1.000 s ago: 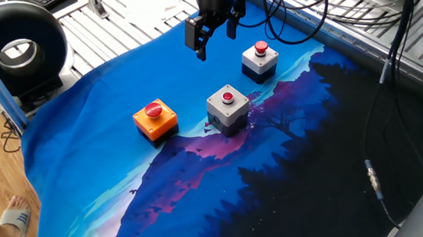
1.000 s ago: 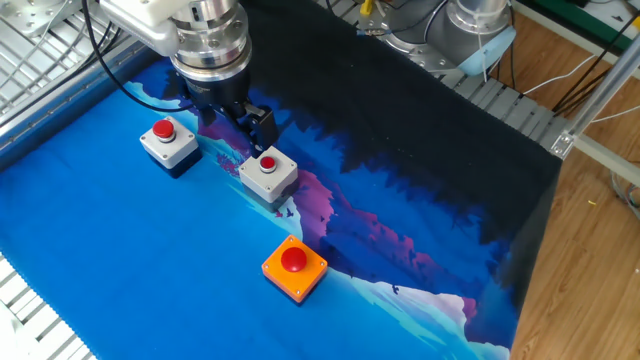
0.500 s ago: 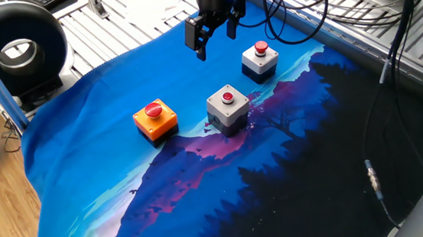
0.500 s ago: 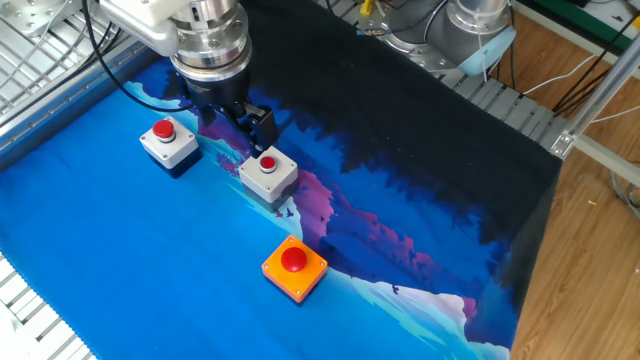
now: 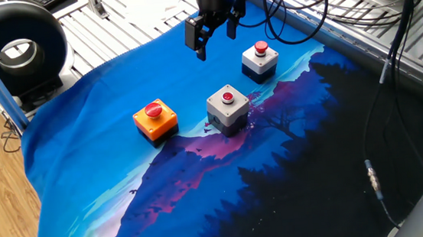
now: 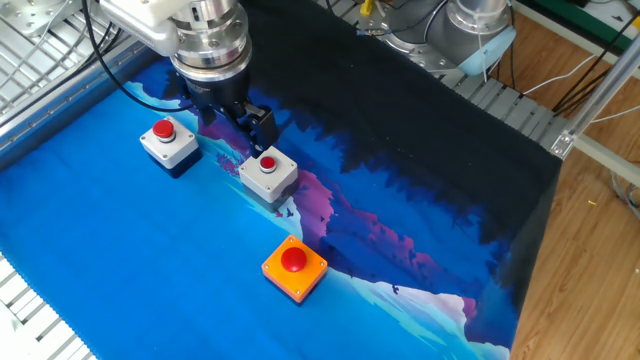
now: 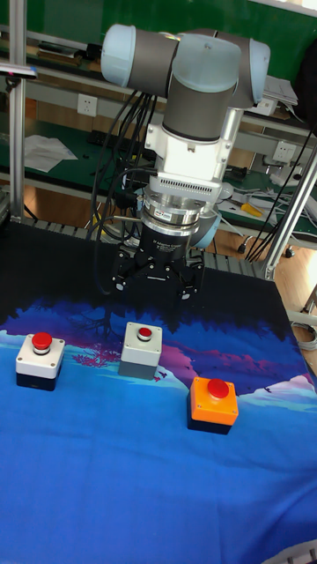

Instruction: Press three buttons from left to right in sequence

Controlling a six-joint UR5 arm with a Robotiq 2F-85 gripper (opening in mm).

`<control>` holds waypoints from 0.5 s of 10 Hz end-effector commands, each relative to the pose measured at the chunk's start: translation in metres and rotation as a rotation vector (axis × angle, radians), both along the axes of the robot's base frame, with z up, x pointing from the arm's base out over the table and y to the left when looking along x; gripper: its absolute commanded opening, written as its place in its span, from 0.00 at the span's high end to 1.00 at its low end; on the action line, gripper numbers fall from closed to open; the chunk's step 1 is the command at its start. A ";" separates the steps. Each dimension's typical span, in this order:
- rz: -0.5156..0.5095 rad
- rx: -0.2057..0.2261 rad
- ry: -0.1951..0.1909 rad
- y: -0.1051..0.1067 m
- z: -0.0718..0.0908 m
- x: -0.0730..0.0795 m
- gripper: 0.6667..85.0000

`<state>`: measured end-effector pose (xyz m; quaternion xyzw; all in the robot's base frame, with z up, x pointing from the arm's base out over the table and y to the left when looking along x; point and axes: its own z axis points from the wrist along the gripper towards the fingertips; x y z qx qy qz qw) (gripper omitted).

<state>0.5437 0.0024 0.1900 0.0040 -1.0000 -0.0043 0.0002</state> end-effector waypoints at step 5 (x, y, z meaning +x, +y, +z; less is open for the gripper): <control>-0.022 0.035 -0.353 0.010 0.016 0.090 1.00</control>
